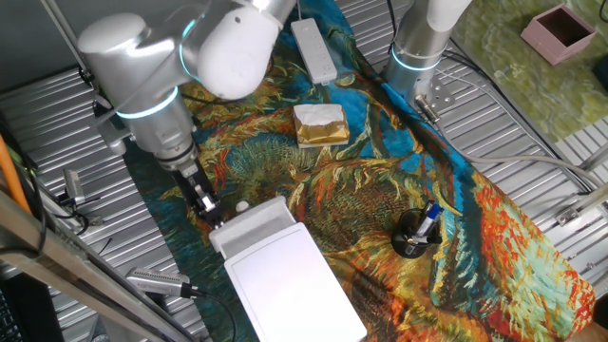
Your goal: Use the gripper to push and close the drawer
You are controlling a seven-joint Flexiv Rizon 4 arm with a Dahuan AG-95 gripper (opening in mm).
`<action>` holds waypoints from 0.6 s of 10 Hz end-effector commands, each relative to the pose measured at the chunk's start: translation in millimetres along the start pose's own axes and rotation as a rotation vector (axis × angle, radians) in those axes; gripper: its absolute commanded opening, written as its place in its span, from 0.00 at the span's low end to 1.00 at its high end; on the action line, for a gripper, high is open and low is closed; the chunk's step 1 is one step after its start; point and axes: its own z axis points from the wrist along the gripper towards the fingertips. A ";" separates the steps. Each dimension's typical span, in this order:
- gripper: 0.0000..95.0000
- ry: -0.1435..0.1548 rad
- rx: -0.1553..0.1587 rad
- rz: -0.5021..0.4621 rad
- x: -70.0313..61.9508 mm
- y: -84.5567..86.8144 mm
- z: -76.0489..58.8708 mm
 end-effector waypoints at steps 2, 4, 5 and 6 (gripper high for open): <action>0.40 -0.001 -0.006 0.017 -0.5 9.6 2.5; 0.40 -0.007 -0.014 0.033 -1.5 17.8 6.3; 0.40 -0.008 -0.015 0.042 -1.8 23.8 7.9; 0.40 -0.009 -0.017 0.045 -2.0 26.2 8.7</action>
